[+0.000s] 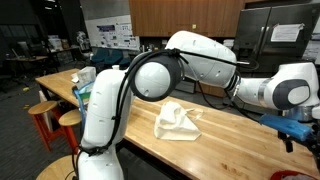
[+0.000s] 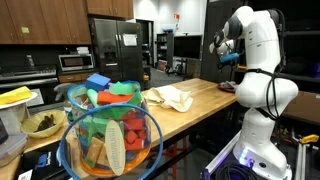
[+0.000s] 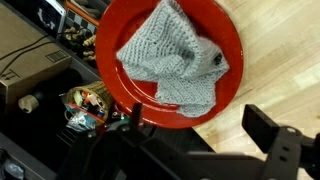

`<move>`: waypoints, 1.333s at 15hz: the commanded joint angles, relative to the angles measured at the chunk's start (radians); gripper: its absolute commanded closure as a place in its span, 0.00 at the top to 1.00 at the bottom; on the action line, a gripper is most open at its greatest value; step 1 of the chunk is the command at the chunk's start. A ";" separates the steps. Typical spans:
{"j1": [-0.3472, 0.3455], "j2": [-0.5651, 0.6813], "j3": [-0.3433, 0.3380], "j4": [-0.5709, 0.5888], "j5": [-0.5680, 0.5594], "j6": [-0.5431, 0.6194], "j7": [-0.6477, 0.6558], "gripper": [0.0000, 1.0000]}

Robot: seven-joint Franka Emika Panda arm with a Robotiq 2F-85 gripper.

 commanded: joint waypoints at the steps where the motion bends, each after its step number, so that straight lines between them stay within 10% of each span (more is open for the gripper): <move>1: 0.001 0.033 -0.011 0.004 -0.055 -0.001 0.038 1.00; 20: 0.041 0.057 -0.033 -0.123 -0.132 0.161 0.204 1.00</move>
